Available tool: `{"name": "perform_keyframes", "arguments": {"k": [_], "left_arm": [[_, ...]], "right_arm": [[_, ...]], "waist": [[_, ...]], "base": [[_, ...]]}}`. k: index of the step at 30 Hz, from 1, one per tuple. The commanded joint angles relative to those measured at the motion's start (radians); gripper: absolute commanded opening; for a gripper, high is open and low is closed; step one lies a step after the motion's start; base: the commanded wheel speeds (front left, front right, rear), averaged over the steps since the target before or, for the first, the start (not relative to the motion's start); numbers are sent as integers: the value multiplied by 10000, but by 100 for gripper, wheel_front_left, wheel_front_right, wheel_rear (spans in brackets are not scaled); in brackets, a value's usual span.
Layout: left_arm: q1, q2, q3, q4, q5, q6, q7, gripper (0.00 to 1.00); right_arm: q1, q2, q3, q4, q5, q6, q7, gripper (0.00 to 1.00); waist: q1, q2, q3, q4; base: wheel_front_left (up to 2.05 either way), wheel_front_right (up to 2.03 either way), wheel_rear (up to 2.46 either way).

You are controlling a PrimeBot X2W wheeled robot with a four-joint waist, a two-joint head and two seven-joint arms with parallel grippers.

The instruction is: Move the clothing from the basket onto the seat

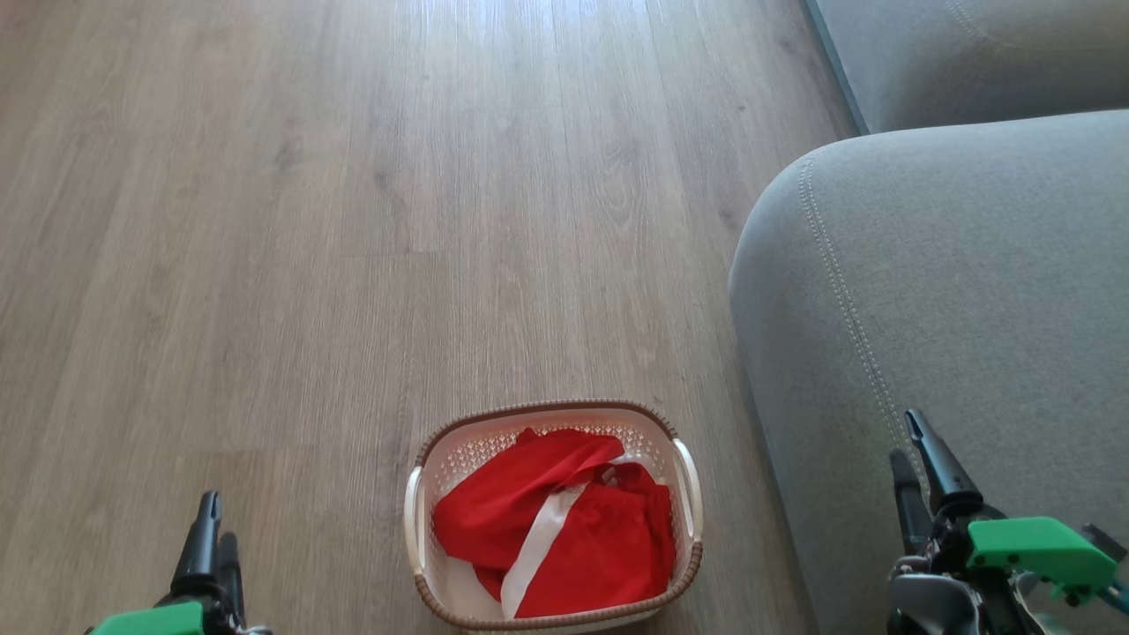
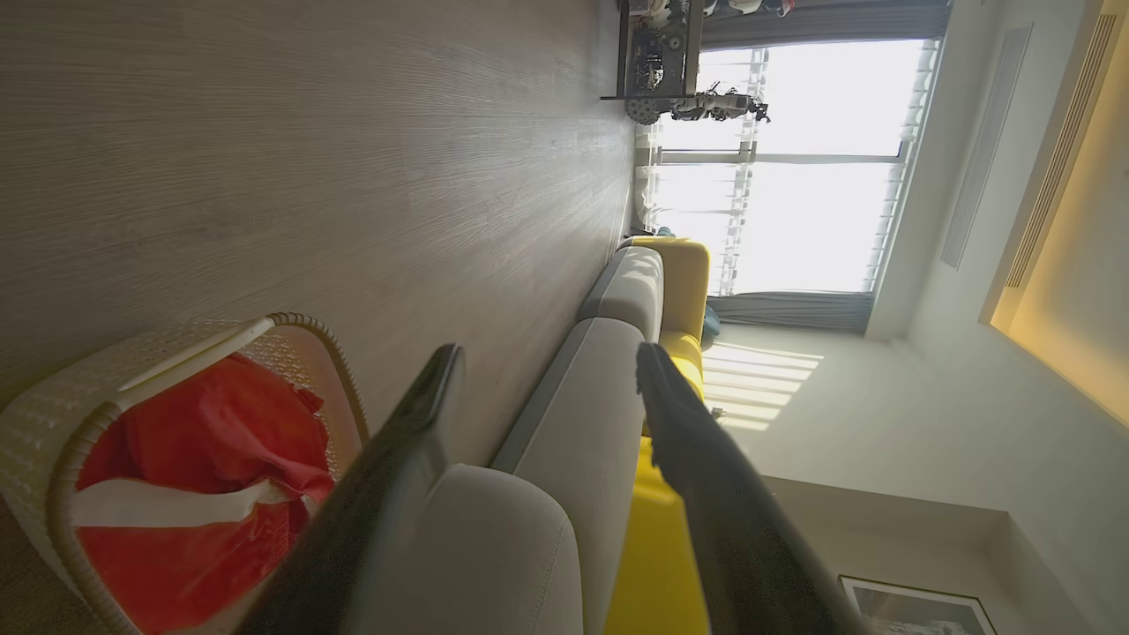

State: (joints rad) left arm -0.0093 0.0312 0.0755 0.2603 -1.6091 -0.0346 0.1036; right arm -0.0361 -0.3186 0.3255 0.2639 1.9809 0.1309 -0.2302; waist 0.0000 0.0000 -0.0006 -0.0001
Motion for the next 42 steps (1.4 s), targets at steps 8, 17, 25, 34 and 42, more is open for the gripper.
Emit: {"name": "perform_keyframes", "arguments": {"k": [8, 17, 25, 34, 42], "left_arm": [[-127, 61, -170, -559, 240, 54, -315, 100], [-71, 70, -279, -848, 796, 180, -550, 100], [-48, 79, -474, -1169, 1827, 302, -784, 100], [-42, 90, -714, -1433, 3441, 401, -1048, 100], [14, 99, -930, -1557, 4925, 470, -1283, 100]], "right_arm": [[-263, 87, -283, -295, -563, 0, -28, 100], [-234, 270, -528, -436, -1369, 0, -49, 100], [-176, 452, -740, -784, -2618, 0, -69, 100], [-85, 658, -917, -1082, -4402, 0, -92, 100], [-36, 840, -1105, -1131, -6141, -1, -112, 100]], "waist": [[0, 0, -62, 8], [0, 0, -108, 16], [0, 0, -151, 42], [0, 0, -205, 72], [0, 0, -241, 100]], "base": [[0, 0, 0], [0, 0, 0], [0, 0, 0], [0, 0, 0], [0, 0, 0]]}}
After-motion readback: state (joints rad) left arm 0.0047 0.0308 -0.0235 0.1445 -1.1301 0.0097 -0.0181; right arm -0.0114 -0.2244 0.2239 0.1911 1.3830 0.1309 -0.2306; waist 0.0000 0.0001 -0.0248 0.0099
